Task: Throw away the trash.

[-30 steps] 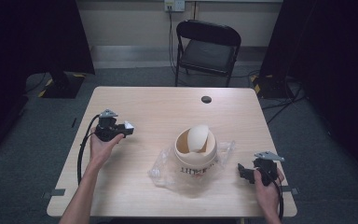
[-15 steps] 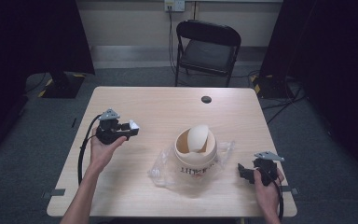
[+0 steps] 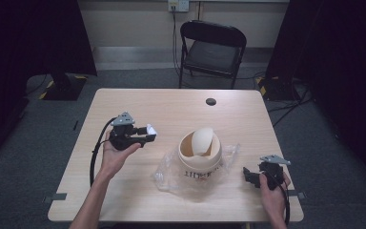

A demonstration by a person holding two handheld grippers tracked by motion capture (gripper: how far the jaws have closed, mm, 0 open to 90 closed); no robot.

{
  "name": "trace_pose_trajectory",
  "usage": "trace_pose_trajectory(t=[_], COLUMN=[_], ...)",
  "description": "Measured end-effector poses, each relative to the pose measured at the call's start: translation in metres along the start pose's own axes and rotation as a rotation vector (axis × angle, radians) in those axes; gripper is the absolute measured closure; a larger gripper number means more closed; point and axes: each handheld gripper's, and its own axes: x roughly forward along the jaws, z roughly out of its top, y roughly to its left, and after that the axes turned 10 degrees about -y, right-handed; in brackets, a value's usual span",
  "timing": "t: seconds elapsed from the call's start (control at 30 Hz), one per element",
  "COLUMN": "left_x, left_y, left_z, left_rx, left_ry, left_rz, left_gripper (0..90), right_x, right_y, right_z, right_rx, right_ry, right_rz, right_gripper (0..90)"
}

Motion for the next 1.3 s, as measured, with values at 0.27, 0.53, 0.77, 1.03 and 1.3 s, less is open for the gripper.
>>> trace_pose_trajectory(t=[0.27, 0.53, 0.77, 1.03, 1.3], left_x=[0.006, 0.012, 0.026, 0.04, 0.056], left_y=[-0.018, -0.042, -0.062, -0.075, -0.076], left_z=[0.01, 0.025, 0.031, 0.036, 0.032], left_rx=[0.018, 0.058, 0.082, 0.1, 0.094], left_ry=[-0.01, -0.029, -0.023, 0.01, 0.061], left_rz=[-0.039, -0.099, -0.153, -0.205, -0.201], left_gripper=[55.8, 55.8, 55.8, 55.8, 55.7], right_x=[0.0, 0.0, 0.0, 0.0, 0.0], right_y=[0.0, 0.0, 0.0, 0.0, 0.0], right_z=[0.0, 0.0, 0.0, 0.0, 0.0], right_rx=[0.0, 0.0, 0.0, 0.0, 0.001], right_ry=[0.0, 0.0, 0.0, 0.0, 0.0], right_rz=[0.0, 0.0, 0.0, 0.0, 0.002], right_gripper=[10.6, 10.6, 10.7, 10.6, 10.6])
